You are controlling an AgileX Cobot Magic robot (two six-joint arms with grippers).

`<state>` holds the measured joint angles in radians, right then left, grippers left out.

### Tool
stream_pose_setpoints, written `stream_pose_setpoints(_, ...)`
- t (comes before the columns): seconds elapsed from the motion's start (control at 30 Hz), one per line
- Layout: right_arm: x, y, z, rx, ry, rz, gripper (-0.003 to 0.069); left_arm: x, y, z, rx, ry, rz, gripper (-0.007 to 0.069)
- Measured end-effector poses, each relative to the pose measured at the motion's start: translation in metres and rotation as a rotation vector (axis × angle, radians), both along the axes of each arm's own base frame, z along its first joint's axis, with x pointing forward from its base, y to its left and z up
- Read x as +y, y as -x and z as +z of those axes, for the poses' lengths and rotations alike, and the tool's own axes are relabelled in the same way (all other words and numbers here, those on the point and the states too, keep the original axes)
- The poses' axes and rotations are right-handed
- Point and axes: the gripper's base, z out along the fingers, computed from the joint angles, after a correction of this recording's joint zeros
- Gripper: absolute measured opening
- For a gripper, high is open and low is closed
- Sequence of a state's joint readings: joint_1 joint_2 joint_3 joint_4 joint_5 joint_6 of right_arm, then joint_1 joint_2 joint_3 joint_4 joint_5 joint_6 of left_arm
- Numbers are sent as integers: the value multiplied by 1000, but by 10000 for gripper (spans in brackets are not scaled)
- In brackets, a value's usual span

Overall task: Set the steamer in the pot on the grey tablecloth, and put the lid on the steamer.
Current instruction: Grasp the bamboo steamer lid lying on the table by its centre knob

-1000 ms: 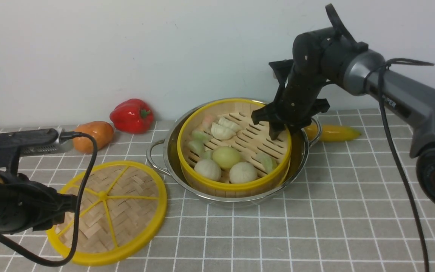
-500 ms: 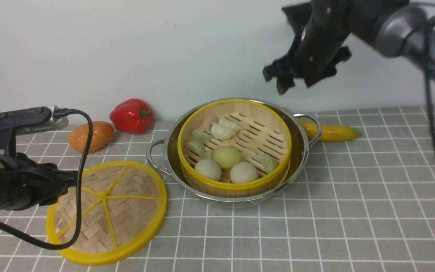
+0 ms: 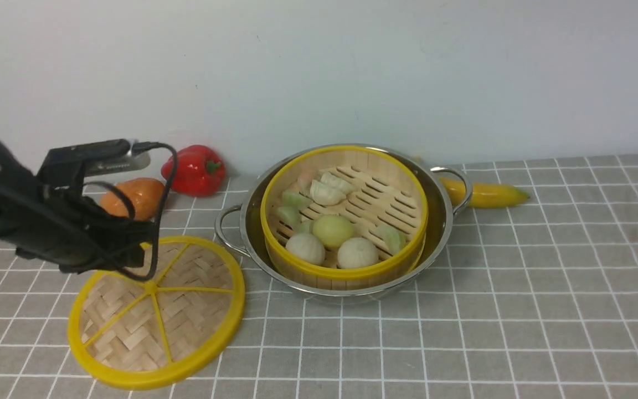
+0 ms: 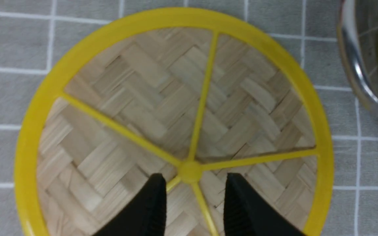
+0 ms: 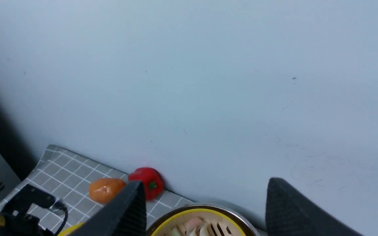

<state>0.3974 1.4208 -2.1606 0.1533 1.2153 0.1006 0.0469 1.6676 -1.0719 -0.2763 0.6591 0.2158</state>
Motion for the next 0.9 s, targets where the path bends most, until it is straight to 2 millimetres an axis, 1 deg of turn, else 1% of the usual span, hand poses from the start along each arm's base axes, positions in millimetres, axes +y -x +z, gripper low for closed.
stream_pose_setpoints(0.03, -10, 21, 3, -20, 0, -8, 480, -3, -7, 1, 9, -12, -28, 243)
stream_pose_setpoints(0.07, -16, 34, 4, -29, 3, -14, 480, -5, -9, 1, 16, -20, -43, 243)
stream_pose_setpoints(0.13, -31, 66, -1, -39, 11, -25, 480, -10, -16, -2, 33, -54, -87, 243)
stream_pose_setpoints(0.17, -36, 77, -4, -39, 16, -30, 480, -12, -19, -3, 40, -70, -101, 243)
stream_pose_setpoints(0.2, -37, 79, -5, -41, 17, -31, 480, -12, -19, -3, 43, -72, -102, 243)
stream_pose_setpoints(0.27, -52, 109, -17, -47, 31, -50, 480, -15, -22, -7, 64, -102, -107, 243)
stream_pose_setpoints(0.3, -53, 111, -18, -46, 33, -51, 480, -15, -22, -8, 67, -103, -106, 243)
stream_pose_setpoints(0.33, -60, 127, -25, -51, 36, -57, 480, -14, -23, -9, 73, -113, -95, 243)
stream_pose_setpoints(0.43, -70, 150, -36, -58, 23, -63, 480, -12, -24, -12, 85, -138, -88, 243)
stream_pose_setpoints(0.57, -75, 162, -42, -53, 2, -69, 480, -11, -25, -19, 106, -143, -87, 243)
stream_pose_setpoints(0.67, -76, 163, -42, -53, -2, -70, 480, -12, -26, -24, 122, -130, -81, 243)
stream_pose_setpoints(0.83, -75, 162, -43, -47, -6, -72, 480, -14, -29, -39, 164, -113, -75, 243)
stream_pose_setpoints(0.9, -75, 162, -43, -47, -6, -72, 480, -14, -29, -42, 170, -112, -75, 243)
